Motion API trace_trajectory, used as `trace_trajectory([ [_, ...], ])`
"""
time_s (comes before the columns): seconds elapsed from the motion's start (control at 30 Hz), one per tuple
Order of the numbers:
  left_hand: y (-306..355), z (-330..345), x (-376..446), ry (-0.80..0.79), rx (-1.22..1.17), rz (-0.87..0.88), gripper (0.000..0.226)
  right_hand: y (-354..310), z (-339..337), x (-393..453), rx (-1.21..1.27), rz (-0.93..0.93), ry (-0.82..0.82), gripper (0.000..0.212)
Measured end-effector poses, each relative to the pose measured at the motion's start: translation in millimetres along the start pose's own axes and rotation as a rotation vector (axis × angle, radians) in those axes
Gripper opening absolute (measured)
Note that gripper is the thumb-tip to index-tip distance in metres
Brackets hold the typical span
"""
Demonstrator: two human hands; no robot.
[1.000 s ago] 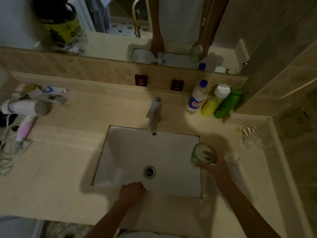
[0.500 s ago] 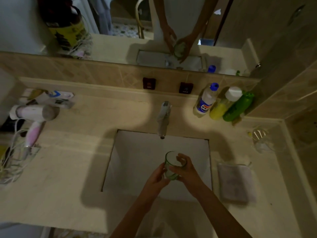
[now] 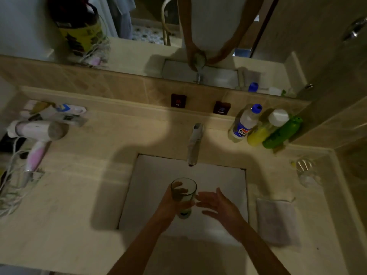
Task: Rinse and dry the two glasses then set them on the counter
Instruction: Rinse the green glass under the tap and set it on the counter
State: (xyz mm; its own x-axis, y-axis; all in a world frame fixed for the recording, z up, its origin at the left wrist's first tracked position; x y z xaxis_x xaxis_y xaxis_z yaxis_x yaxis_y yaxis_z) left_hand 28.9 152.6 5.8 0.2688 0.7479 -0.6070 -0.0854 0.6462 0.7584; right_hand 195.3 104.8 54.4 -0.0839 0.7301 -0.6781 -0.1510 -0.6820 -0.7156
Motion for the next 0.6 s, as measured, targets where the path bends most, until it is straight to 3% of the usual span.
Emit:
trace_trajectory([
  [0.07,1,-1,5,-0.02,0.042,-0.02,0.105,-22,-15,13,-0.252,-0.049,0.059,0.052],
  [0.2,3,-3,17,0.009,0.136,-0.01,0.09,-104,-33,40,-0.735,-0.32,0.278,0.012],
  [0.4,4,11,38,-0.046,0.185,-0.022,0.086,-206,16,73,-1.238,-0.714,0.325,0.058],
  [0.5,6,13,48,-0.028,0.192,-0.012,0.09,-209,35,102,-1.465,-0.722,0.352,0.074],
  [0.6,11,13,60,-0.032,0.22,0.028,0.097,-199,43,121,-1.544,-0.65,0.335,0.073],
])
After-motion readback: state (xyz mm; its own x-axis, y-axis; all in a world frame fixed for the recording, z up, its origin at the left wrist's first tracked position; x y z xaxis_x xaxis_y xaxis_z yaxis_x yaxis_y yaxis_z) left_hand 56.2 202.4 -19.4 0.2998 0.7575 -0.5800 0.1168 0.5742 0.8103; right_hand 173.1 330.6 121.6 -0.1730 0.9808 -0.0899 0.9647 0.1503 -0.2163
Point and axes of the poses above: each hand's wrist, its own x-axis towards the middle knuckle, its own z-axis out of the palm, y = z × x, the point moved 8 cm from there along x, towards the middle knuckle, and after that the axes turned 1 degree about -x, right-handed, at the moved point
